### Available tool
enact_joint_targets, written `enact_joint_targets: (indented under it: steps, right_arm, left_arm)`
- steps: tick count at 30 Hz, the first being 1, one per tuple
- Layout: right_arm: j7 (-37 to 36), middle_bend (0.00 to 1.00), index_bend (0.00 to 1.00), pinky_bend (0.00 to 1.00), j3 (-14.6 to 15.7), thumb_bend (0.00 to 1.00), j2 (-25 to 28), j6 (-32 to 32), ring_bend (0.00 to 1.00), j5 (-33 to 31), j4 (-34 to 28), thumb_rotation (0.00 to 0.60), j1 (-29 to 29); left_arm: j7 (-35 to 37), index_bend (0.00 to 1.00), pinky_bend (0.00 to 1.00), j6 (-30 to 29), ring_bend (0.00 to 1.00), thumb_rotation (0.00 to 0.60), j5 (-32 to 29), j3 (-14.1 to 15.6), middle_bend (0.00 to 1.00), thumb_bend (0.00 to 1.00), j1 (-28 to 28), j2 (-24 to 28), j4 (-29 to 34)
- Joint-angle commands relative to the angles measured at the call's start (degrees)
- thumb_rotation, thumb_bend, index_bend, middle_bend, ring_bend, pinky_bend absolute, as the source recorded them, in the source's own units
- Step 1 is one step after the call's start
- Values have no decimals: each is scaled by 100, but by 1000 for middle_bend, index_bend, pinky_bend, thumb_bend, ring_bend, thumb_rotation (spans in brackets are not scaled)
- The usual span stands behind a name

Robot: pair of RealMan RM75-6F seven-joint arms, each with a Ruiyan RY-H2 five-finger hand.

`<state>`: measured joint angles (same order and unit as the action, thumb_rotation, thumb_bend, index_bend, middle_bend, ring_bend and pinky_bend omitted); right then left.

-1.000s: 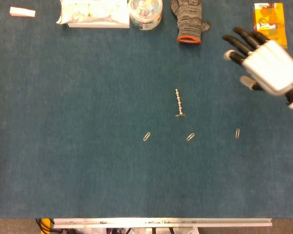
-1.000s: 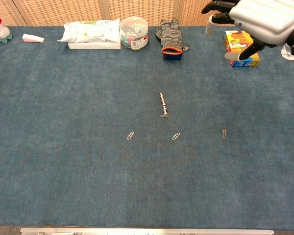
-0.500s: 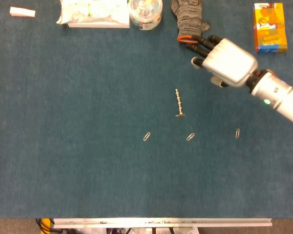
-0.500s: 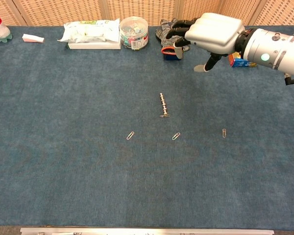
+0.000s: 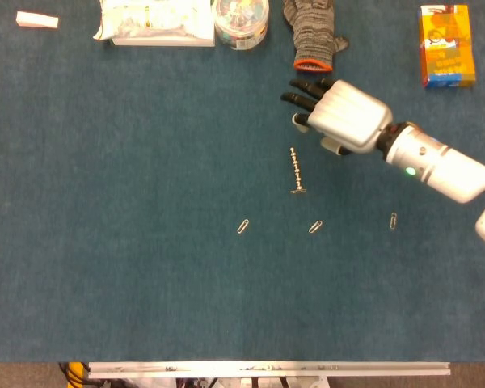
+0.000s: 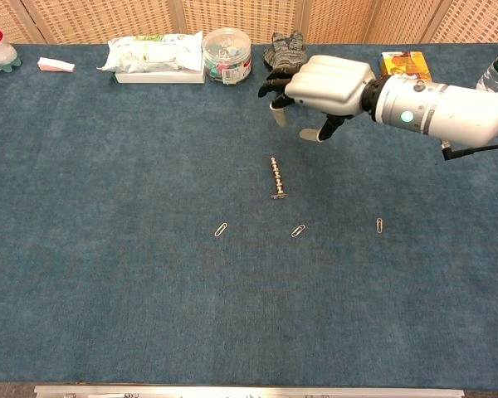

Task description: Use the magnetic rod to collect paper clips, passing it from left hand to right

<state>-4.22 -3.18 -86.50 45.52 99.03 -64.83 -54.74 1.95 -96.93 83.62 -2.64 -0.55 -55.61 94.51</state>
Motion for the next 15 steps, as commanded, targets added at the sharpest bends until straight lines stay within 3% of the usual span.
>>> enact_joint_targets:
  steps: [1, 15]
  right_arm:
    - [-57, 141, 439, 246, 63, 437, -102, -85, 61, -17, 112, 600, -96]
    - [64, 109, 433, 194, 232, 921, -383, -521, 30, -240, 336, 600, -393]
  left_arm:
    - [39, 547, 115, 0, 0, 600, -34, -28, 119, 89, -21, 20, 6]
    - [151, 559, 126, 7, 0, 600, -134, -169, 119, 89, -109, 93, 3]
